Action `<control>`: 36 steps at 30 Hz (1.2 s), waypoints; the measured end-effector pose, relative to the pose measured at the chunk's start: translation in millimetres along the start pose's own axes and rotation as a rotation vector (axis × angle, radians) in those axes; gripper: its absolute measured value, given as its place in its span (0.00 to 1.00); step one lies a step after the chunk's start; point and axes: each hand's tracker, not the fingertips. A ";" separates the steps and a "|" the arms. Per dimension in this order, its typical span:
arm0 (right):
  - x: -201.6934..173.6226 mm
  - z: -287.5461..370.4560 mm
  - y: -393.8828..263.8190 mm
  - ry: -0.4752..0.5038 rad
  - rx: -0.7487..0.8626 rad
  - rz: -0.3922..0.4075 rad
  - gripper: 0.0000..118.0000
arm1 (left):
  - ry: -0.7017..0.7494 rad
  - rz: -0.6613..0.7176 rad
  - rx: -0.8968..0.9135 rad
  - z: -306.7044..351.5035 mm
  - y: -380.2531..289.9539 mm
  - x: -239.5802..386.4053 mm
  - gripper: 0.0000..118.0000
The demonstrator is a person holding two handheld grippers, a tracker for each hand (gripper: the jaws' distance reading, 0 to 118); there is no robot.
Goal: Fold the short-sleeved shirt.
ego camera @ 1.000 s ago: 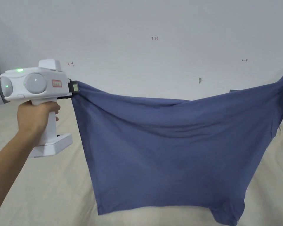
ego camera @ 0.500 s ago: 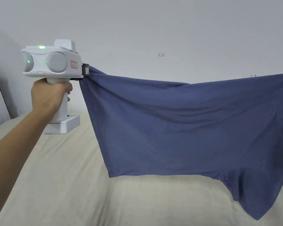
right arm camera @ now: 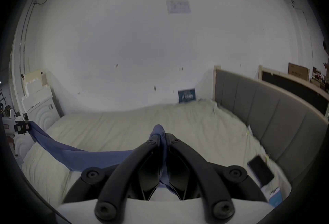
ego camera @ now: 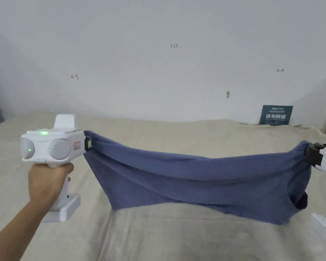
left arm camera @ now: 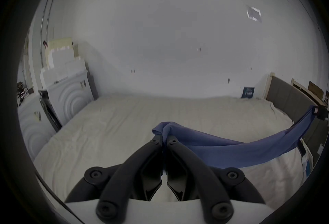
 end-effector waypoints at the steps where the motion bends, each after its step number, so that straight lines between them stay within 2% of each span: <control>1: 0.2 2.7 -16.3 0.001 -0.021 -0.013 0.03 | -0.002 0.009 -0.023 2.0 -17.4 -1.5 0.00; 9: 2.4 58.2 -131.1 0.013 -0.152 -0.037 0.03 | -0.003 0.026 -0.158 37.1 -145.9 -22.4 0.00; 15: -6.4 118.5 -192.7 -0.006 -0.222 -0.062 0.03 | -0.006 0.039 -0.237 82.6 -219.6 -32.4 0.00; 21: -7.3 170.1 -236.5 -0.027 -0.265 -0.042 0.03 | 0.013 -0.017 -0.294 123.6 -265.8 -40.6 0.00; 29: -3.1 220.7 -283.5 -0.083 -0.333 -0.158 0.03 | 0.037 0.022 -0.357 157.9 -301.4 -65.7 0.00; 36: -0.5 184.5 -315.1 -0.176 -0.508 -0.097 0.03 | 0.067 0.007 -0.467 132.4 -320.4 -52.1 0.00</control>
